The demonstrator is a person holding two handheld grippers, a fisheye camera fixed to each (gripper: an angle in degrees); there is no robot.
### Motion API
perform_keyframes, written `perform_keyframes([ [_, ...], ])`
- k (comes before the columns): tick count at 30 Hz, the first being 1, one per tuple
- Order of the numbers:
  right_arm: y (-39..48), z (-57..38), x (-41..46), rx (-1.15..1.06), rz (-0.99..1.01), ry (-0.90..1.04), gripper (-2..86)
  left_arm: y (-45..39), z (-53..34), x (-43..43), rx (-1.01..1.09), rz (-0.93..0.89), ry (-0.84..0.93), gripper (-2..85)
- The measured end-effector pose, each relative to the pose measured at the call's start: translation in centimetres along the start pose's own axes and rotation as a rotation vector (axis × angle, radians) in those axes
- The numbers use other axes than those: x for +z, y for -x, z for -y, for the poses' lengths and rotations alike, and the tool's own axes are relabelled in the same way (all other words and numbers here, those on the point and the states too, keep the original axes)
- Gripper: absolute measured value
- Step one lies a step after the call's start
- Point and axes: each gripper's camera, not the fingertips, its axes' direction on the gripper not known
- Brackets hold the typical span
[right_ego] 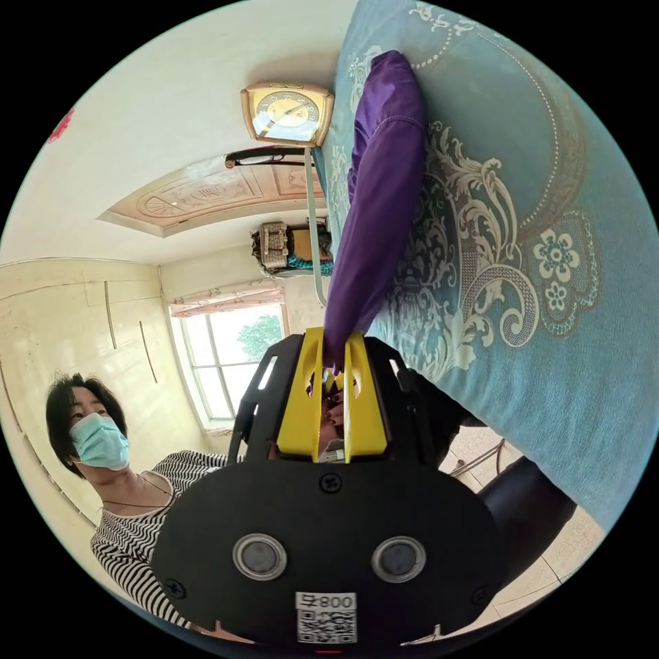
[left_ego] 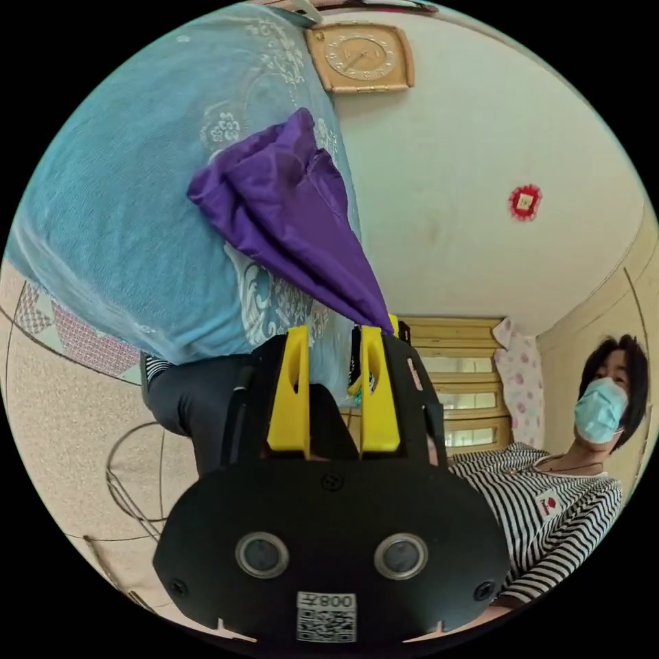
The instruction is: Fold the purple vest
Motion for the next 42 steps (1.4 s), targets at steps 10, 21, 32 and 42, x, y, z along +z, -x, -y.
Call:
perform_keyframes([
  [10, 2.7, -4.6, -4.9, -0.033, 0.009, -0.032, 4.3, 6.0, -3.2, -3.7, -0.246, -0.258, -0.312, 13.7],
  [21, 3.9, -11.4, -12.1, -0.05, 0.008, -0.06, 3.6, 1.6, -6.3, -2.5, -0.154, -0.173, -0.253, 4.1],
  [32, 7.9, -23.7, -23.4, -0.186, -0.039, -0.113, 2.1, -7.3, -13.2, 2.1, 0.081, -0.281, -0.154, 3.1],
  [42, 13.0, -35.5, -34.9, -0.393, -0.044, -0.207, 1.5, -15.6, -18.2, 10.3, 0.292, -0.407, -0.054, 3.0],
])
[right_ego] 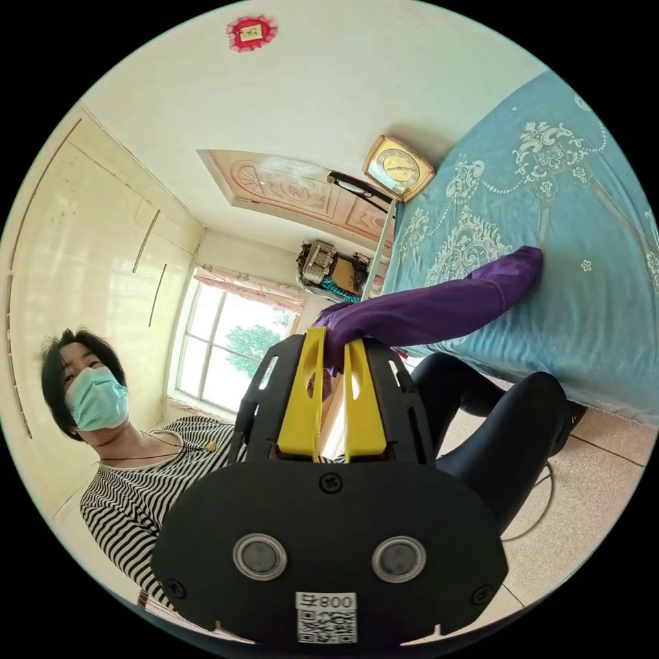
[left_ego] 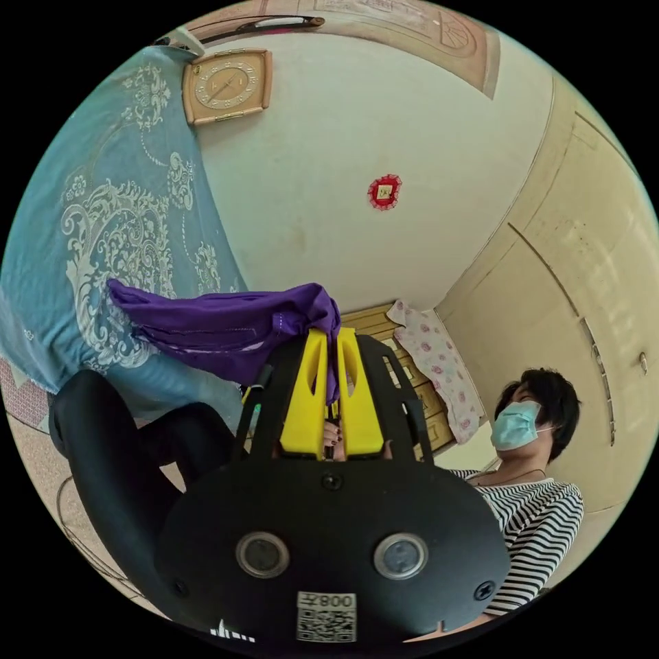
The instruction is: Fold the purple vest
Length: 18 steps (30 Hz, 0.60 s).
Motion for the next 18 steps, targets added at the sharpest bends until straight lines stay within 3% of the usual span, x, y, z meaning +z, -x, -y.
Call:
perform_keyframes([
  [8, 4.6, -5.3, -13.0, -0.13, 0.0, -0.1, 1.2, -2.3, -2.5, 11.9, 0.094, -0.083, 0.124, 2.9],
  [18, 1.3, -3.0, -30.0, -0.078, -0.022, -0.202, 0.8, 0.8, -0.5, 31.5, 0.098, -0.008, 0.259, 2.7],
])
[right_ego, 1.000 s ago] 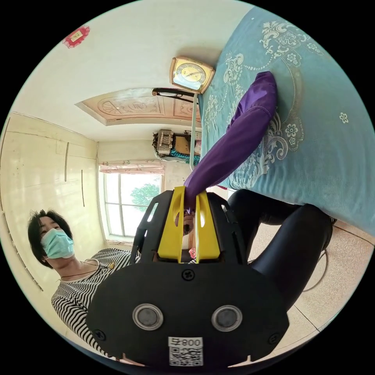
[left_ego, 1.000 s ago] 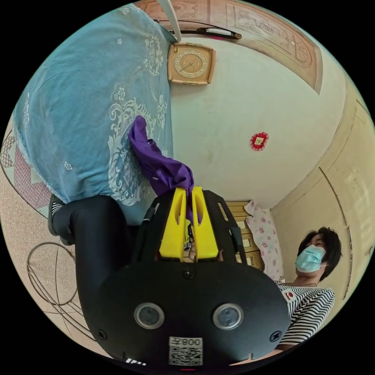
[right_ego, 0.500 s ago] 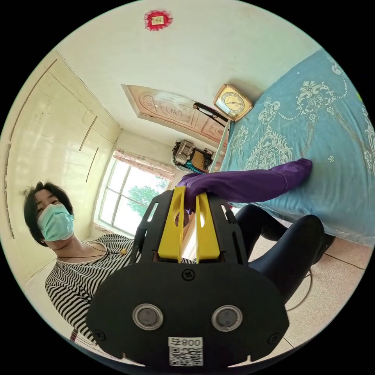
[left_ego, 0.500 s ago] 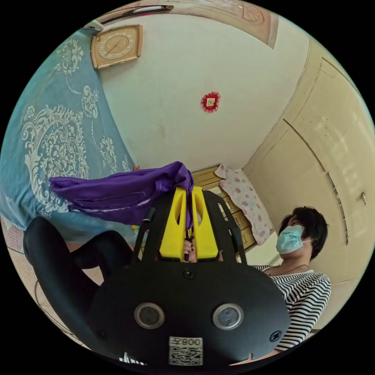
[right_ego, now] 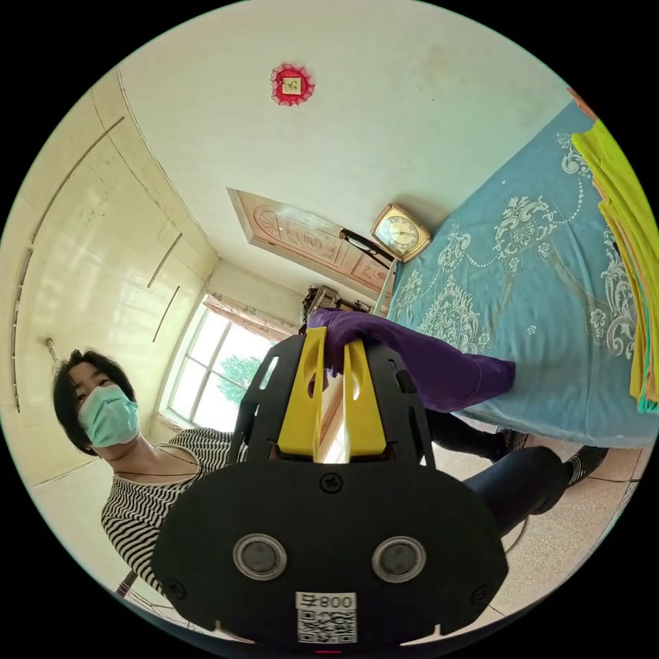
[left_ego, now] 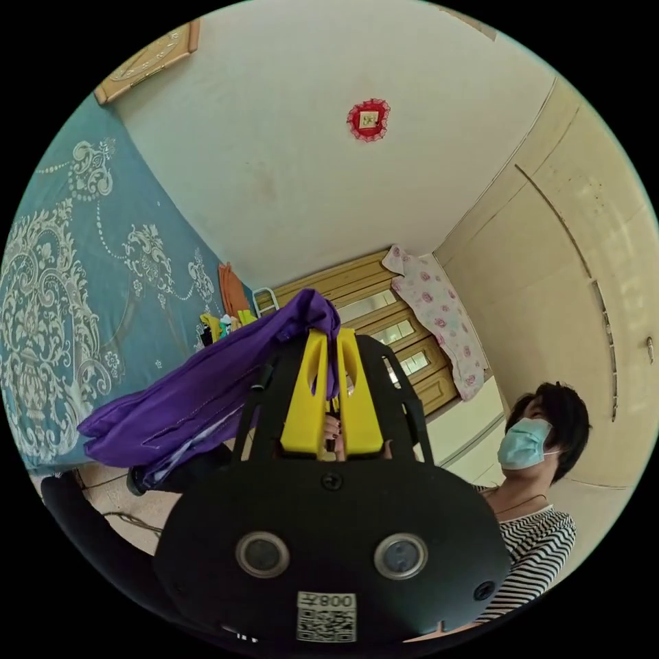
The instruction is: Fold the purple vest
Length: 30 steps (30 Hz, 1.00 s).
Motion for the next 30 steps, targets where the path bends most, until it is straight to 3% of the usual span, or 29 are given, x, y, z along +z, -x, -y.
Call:
perform_keyframes([
  [6, 0.7, 11.4, -11.7, -0.076, -0.094, -0.067, 0.7, -0.1, 8.4, 15.0, 0.104, 0.031, 0.047, 2.7],
  [14, 8.0, 21.3, -32.3, -0.285, -0.267, -0.226, 0.8, -2.7, 13.6, 37.7, 0.369, -0.096, 0.146, 2.8],
  [19, 5.2, 17.9, -43.5, -0.226, -0.437, -0.288, 1.0, 3.4, 9.3, 49.6, 0.332, -0.103, 0.314, 2.9],
  [23, -4.9, 11.1, -52.2, 0.064, -0.538, -0.309, 1.1, 14.2, 2.0, 58.7, 0.111, 0.016, 0.515, 3.0],
  [26, -11.9, 6.1, -56.2, 0.29, -0.572, -0.311, 1.4, 20.7, -3.0, 62.9, -0.052, 0.07, 0.642, 3.0],
  [30, -13.8, 3.3, -59.2, 0.297, -0.552, -0.321, 1.8, 22.8, -5.2, 65.5, -0.036, 0.06, 0.675, 3.0],
])
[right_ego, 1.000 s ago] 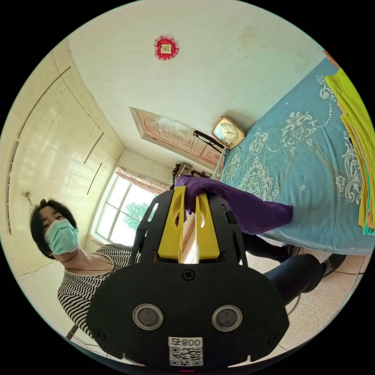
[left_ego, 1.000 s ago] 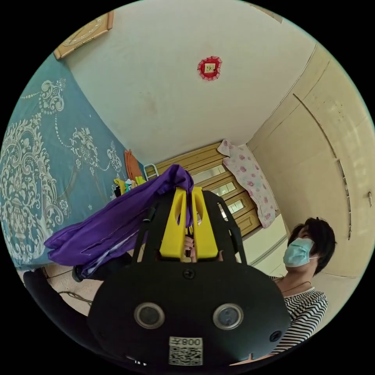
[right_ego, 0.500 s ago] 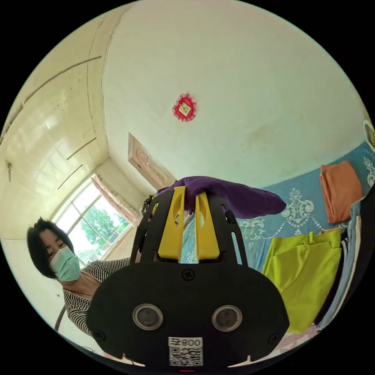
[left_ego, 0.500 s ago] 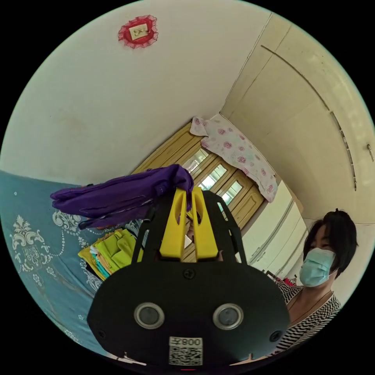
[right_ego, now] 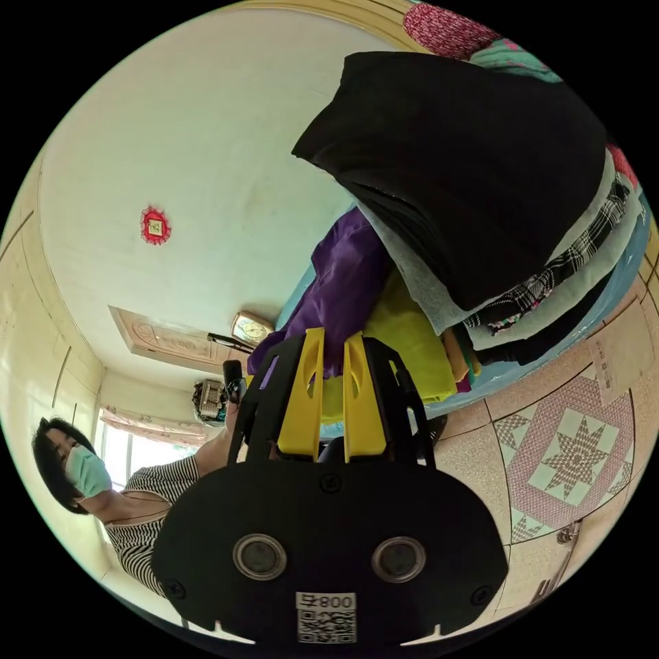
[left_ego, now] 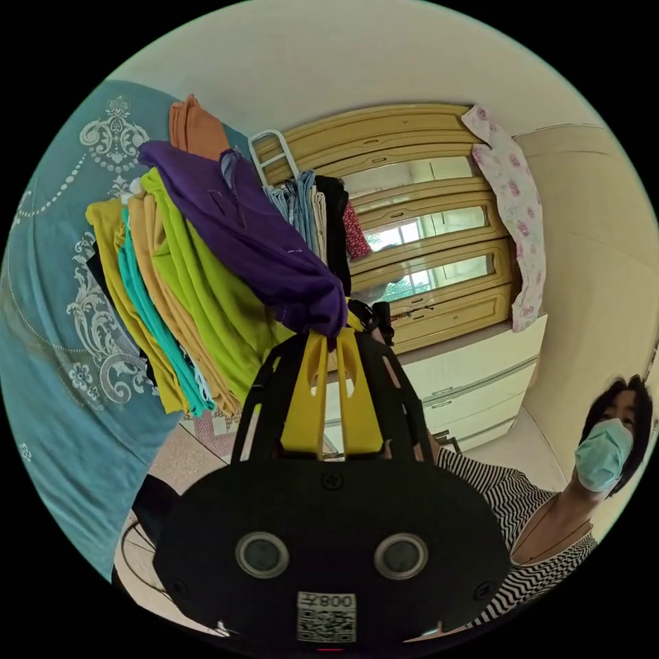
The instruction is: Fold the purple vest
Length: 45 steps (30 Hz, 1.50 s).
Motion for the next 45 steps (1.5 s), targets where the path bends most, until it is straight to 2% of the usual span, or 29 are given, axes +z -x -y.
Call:
perform_keyframes([
  [6, -0.6, 1.9, -2.7, -0.075, -0.091, 0.032, 3.2, -0.1, 1.9, 4.5, 0.154, 0.154, 0.085, 3.4],
  [11, -6.3, 2.0, -2.1, 0.056, -0.18, 0.074, 5.6, 4.7, 1.3, 9.7, 0.105, 0.293, 0.215, 4.2],
  [16, -8.5, 0.6, -3.1, 0.09, -0.145, -0.008, 7.1, 8.5, 0.8, 10.6, 0.038, 0.243, 0.207, 5.7],
  [21, -6.2, -1.9, -5.3, 0.042, -0.262, -0.166, 6.2, 10.2, -0.3, 9.1, 0.041, 0.224, 0.189, 6.3],
  [26, 1.4, -4.0, -2.8, -0.184, -0.387, -0.286, 2.1, 10.9, -1.8, 6.5, 0.075, 0.199, 0.087, 2.6],
  [29, 3.5, -2.5, 1.7, -0.261, -0.5, -0.208, 0.8, 11.0, -0.6, 6.7, 0.128, 0.265, 0.098, 1.1],
  [32, 0.8, 0.4, 7.0, -0.166, -0.636, -0.031, 0.3, 13.4, 1.0, 8.0, 0.078, 0.34, 0.171, 0.5],
  [35, -1.2, 1.3, 9.2, -0.084, -0.612, 0.004, 0.1, 15.6, 1.4, 8.0, 0.028, 0.381, 0.215, 0.3],
  [39, 0.2, 0.6, 9.6, -0.1, -0.606, -0.048, 0.0, 15.6, 0.1, 5.4, 0.066, 0.325, 0.174, 0.2],
  [42, 2.8, -1.5, 8.6, -0.156, -0.584, -0.168, 0.0, 15.7, -2.5, 1.7, 0.1, 0.288, 0.148, 0.2],
  [45, 5.3, -4.9, 7.9, -0.222, -0.501, -0.297, 0.0, 16.6, -6.3, -2.5, 0.095, 0.334, 0.153, 0.2],
])
